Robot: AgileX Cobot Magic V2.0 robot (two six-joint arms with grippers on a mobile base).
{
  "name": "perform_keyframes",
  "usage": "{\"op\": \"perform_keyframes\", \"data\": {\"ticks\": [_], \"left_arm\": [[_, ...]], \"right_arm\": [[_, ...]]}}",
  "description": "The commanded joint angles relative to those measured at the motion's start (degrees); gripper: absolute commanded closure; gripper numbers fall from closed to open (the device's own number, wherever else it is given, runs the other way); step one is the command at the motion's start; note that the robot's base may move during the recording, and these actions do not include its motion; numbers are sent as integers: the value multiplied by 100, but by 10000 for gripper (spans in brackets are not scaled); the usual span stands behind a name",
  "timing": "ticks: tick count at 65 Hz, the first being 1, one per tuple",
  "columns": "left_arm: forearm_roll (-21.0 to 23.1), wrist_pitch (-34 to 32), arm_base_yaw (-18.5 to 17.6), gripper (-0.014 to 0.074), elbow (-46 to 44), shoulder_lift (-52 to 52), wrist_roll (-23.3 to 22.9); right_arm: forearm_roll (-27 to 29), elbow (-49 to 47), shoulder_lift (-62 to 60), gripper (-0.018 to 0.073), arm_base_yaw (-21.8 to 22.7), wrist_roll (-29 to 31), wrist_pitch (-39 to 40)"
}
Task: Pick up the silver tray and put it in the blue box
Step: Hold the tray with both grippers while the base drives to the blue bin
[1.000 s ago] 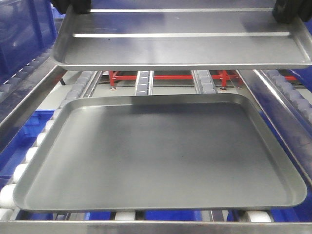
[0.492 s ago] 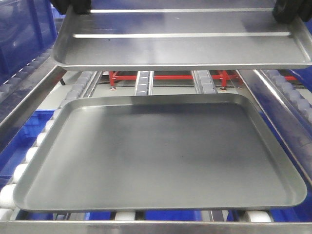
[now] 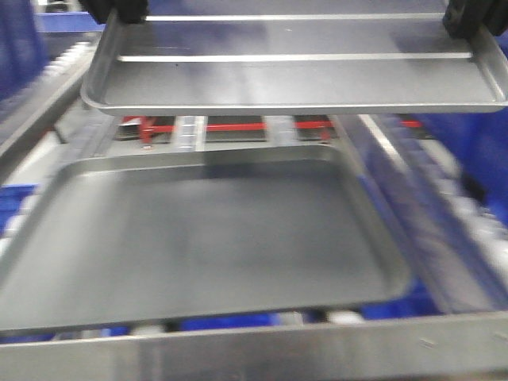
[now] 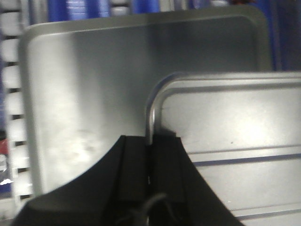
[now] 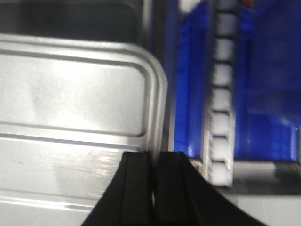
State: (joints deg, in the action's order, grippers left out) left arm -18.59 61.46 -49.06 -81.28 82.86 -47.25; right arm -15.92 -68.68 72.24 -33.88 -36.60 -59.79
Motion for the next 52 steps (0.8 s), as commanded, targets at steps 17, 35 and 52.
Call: {"op": "perform_keyframes", "data": {"ticks": [17,35,52], "left_arm": [[-311,49,-14,693,-204,-199,33],[-311,49,-14,693,-204,-199,33],[-311,49,-14,693,-204,-199,33]], "right_arm": [[-425,-195,-156,500,43,59,1],[-425,-195,-156,500,43,59,1],[-425,-195,-156,500,43,59,1]]}}
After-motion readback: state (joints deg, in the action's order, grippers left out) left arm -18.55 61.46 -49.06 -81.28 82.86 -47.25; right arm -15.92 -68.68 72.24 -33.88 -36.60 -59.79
